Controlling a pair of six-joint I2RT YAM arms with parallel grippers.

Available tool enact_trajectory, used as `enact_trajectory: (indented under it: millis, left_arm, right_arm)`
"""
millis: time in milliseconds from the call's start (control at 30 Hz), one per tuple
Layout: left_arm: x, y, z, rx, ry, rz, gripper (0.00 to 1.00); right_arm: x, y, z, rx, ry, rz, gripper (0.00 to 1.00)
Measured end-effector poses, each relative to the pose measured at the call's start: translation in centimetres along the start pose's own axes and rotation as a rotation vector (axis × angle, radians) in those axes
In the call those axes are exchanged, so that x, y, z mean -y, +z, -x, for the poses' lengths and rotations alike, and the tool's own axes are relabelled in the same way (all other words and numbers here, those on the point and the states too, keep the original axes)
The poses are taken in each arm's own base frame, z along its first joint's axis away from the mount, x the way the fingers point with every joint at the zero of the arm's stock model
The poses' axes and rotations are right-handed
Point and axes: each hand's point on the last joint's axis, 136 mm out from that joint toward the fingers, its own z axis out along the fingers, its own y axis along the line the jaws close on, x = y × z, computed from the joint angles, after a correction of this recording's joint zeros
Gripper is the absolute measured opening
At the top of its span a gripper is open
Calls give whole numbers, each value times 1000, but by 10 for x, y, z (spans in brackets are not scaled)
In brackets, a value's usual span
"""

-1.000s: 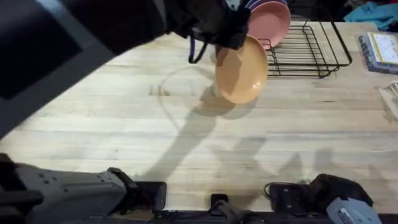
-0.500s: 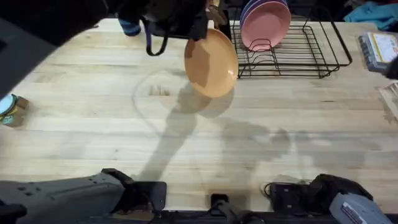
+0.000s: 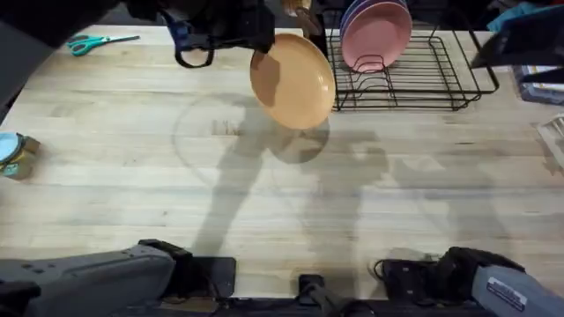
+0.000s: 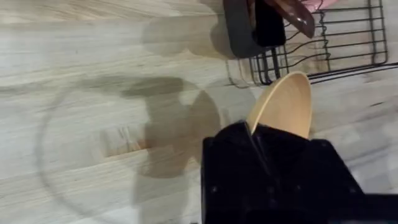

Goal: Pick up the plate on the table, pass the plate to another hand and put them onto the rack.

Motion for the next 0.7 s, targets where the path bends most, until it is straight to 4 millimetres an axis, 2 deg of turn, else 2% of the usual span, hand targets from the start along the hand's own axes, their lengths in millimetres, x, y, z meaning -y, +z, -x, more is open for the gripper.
enact_trajectory:
  millis: [33,67,300,500,700]
  left_arm:
    - [-1,-1,1,-1,-9,-11,41]
    - [-4,-3,3,-8,-37,-49,41]
    - [-5,-6,5,-17,-74,-117,41]
    - [-3,-11,7,-27,-103,-192,42]
    - [-8,-15,10,-23,-131,-222,41]
  right_arm:
    - [-4,4,1,-10,-12,17,993]
    - [-27,21,4,-44,-83,93,993]
    - [-68,47,2,-102,-202,201,993]
    - [-93,59,-6,-145,-269,262,993]
    - [-103,65,-11,-170,-293,287,993]
